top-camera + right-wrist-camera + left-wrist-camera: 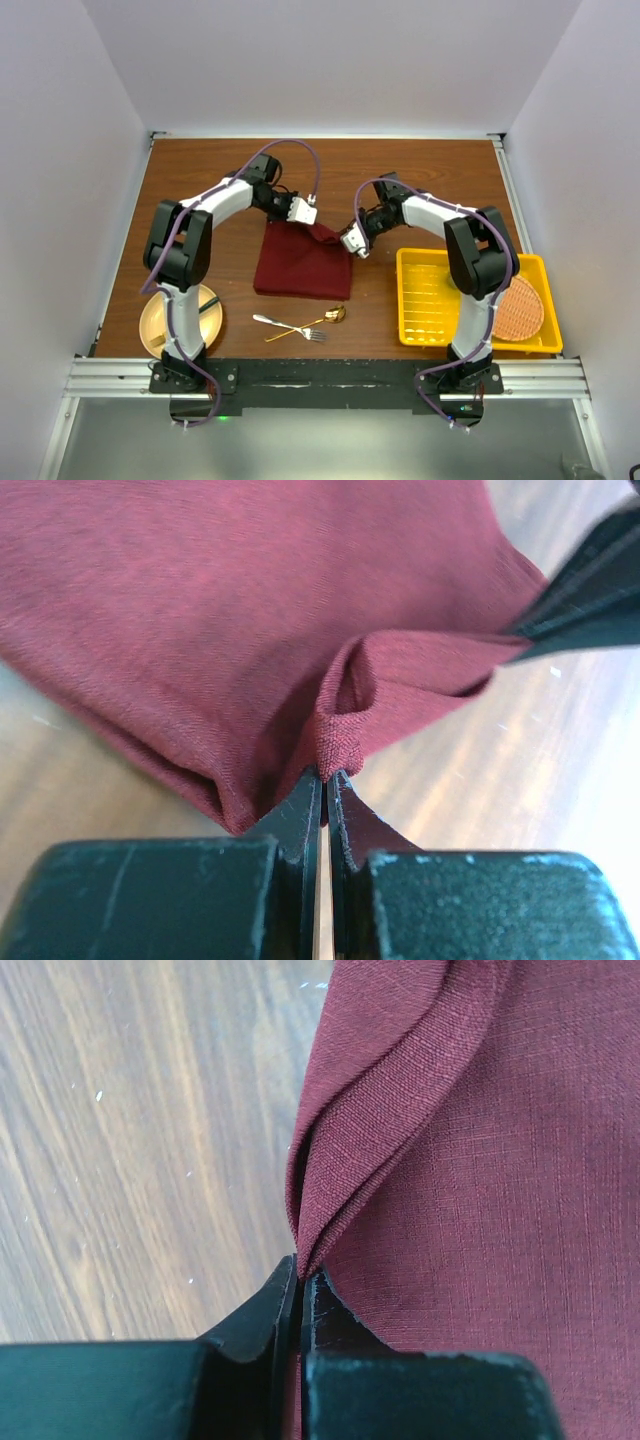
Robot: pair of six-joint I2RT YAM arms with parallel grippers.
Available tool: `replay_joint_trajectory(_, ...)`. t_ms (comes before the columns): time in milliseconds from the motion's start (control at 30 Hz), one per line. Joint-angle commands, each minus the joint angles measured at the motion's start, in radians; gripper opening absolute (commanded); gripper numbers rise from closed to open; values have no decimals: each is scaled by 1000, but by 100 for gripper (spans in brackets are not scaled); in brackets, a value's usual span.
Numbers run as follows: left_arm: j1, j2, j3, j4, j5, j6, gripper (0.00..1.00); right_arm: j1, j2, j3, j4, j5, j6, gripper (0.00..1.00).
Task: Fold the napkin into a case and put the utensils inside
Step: Pick up the lower triangle-folded napkin from the center of the board.
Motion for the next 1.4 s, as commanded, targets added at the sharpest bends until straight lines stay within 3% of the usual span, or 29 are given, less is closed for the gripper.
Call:
replay_joint_trajectory(0,6,-36,35,54,-13,-52,0,-20,-10,19,172,-34,-115,0)
replay_joint_trajectory(200,1,-75,13,22,-33,-92,0,-33,-30,-25,230,-52,-90,0)
replay_joint_trajectory(433,-6,-136,-79,66,-53,-209,2,-33,-30,-51,195,-109,-185,0)
replay_joint_trajectory(467,-6,-136,-82,84,-58,-271,17,-35,-28,-53,195,-113,-185,0)
replay_joint_trajectory(533,-5,-128,-74,118,-63,-318,29,-38,-31,-68,226,-126,-171,0)
replay_joint_trajectory(567,-5,-118,-65,128,-63,-341,39,-38,-31,-68,235,-132,-171,0)
replay_joint_trajectory(700,-5,-93,-59,203,-56,-376,54,-50,-34,-73,238,-165,-193,0)
replay_joint_trajectory(967,-5,-3,12,117,-9,-247,57,-61,-28,-74,244,-201,-210,0)
replay_joint_trajectory(1367,-8,71,95,80,71,-221,54,-69,-19,-81,236,-222,-250,0)
